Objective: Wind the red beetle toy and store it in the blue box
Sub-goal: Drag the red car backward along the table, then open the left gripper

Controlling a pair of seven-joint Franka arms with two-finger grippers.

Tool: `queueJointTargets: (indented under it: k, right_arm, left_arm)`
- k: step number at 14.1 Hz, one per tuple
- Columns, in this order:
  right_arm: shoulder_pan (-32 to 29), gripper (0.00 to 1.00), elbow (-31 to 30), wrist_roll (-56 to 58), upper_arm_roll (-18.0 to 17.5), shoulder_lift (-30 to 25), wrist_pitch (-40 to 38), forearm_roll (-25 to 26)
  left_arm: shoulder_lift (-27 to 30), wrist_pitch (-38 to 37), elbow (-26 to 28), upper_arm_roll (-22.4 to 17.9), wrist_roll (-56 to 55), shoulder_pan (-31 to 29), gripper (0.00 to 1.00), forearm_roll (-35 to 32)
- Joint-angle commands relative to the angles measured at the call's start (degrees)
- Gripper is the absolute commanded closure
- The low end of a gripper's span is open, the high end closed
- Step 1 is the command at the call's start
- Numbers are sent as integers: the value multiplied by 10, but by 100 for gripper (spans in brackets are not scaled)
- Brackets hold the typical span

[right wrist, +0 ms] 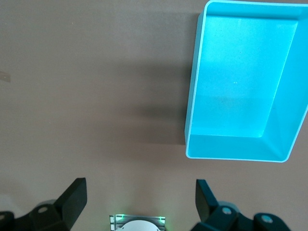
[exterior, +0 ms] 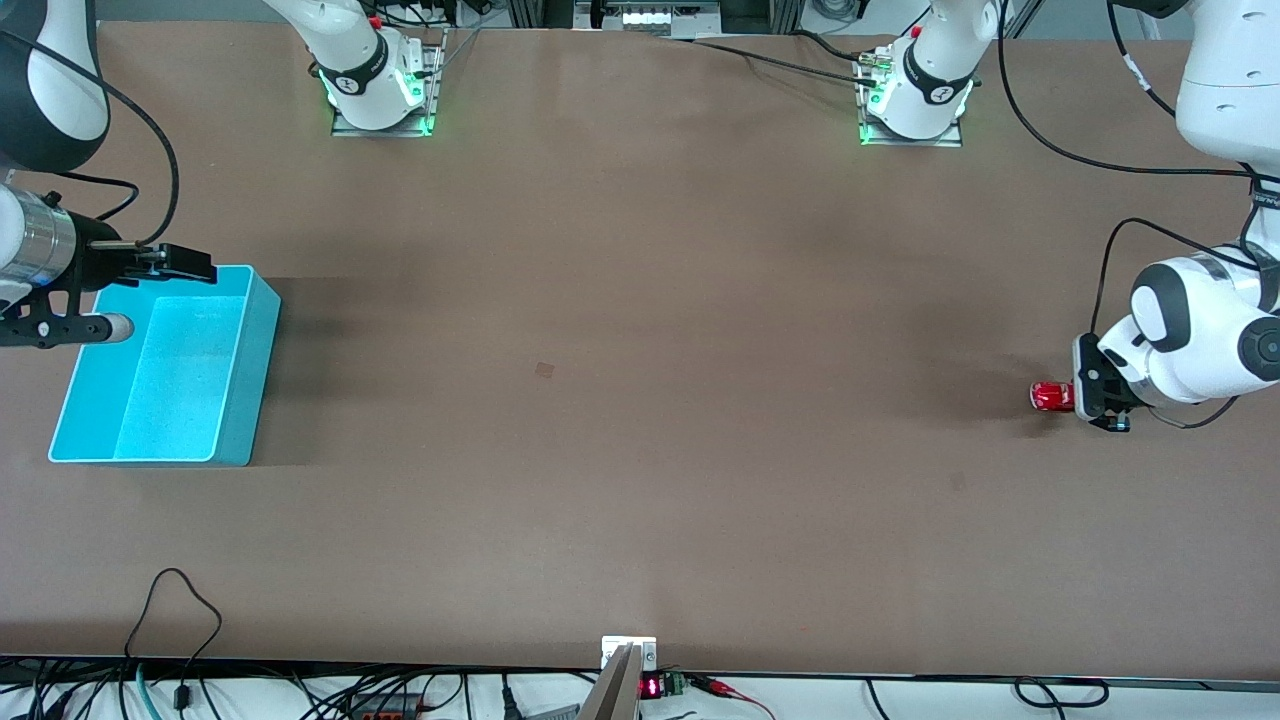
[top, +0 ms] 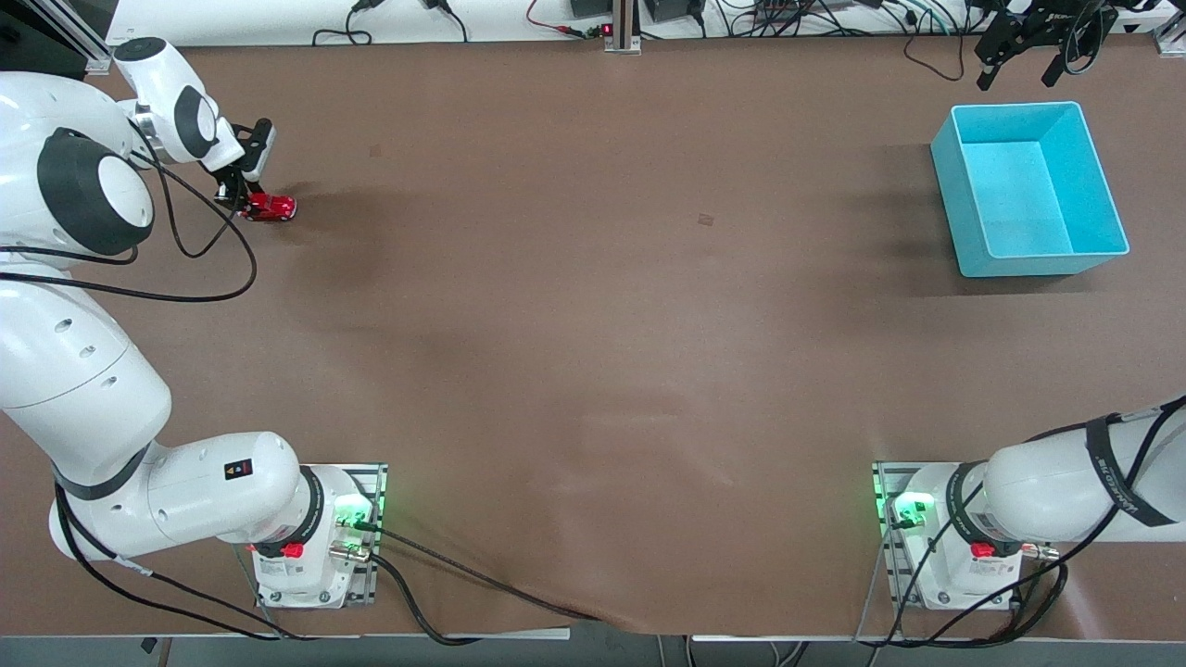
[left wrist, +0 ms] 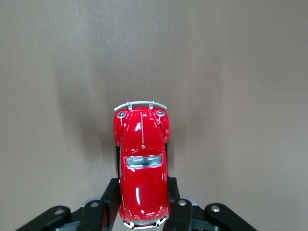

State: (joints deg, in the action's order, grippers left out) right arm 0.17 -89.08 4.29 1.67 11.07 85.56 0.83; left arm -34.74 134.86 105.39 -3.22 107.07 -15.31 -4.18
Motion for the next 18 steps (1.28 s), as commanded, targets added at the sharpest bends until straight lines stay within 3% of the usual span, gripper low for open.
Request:
queueJointTargets:
  k: [1, 3, 4, 6, 8, 13, 18]
  right_arm:
    - [0, 0, 2, -1, -2, -3, -7, 5]
    - [0, 0, 2, -1, -2, -3, -8, 5]
    - [0, 0, 2, -1, -2, -3, -8, 5]
    - [0, 0, 2, -1, -2, -3, -8, 5]
    - [0, 0, 2, -1, -2, -3, -8, 5]
    - [0, 0, 2, -1, -2, -3, -7, 5]
    - [0, 0, 2, -1, -2, -3, -8, 5]
  left_arm:
    - [-47, 7, -24, 2, 26, -14, 88, -6]
    - [-46, 6, -24, 2, 26, -17, 87, -7]
    - [-47, 6, -24, 3, 21, -17, 78, -4]
    - [-45, 1, -27, 5, 24, -34, 0, 10]
    - [-32, -9, -32, 11, 20, -35, 0, 11]
    - [-21, -132, -96, 15, -8, -30, 0, 11]
    - [26, -194, -96, 15, -84, -29, 0, 9]
